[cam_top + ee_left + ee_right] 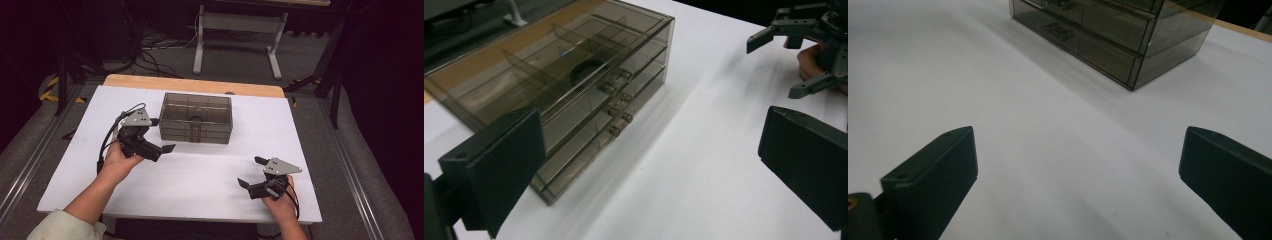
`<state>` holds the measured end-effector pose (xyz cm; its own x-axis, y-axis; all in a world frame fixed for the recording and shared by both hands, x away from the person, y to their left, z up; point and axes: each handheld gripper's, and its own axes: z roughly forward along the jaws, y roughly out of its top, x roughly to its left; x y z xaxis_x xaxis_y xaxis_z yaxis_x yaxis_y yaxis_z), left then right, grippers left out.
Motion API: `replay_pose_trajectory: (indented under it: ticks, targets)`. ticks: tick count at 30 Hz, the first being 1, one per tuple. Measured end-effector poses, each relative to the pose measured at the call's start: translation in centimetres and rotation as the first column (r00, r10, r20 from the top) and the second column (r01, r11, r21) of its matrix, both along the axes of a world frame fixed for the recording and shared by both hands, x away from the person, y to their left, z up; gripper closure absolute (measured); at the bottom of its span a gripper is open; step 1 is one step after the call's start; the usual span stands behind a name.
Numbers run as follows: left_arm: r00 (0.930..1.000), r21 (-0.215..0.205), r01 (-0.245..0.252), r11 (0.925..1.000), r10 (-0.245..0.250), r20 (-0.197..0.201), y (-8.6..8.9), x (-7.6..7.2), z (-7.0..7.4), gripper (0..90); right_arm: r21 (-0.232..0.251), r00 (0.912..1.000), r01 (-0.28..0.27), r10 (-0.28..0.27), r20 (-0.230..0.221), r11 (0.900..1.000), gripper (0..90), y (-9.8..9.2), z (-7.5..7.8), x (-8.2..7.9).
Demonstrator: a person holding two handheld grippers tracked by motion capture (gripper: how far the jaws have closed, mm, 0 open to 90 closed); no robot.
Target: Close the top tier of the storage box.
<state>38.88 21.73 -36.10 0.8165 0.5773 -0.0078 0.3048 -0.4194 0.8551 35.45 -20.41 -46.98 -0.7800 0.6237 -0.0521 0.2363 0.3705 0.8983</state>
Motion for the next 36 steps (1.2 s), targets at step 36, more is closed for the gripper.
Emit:
replay_pose_trajectory:
  ticks: [36]
  targets:
    - [0.9947, -0.114, -0.061, 0.9916, 0.069, 0.075, 7.2, -3.9, -6.6, 0.0, 0.004, 1.0, 0.002, -0.002, 0.001, 1.0, 2.7, -0.1, 0.0, -0.1]
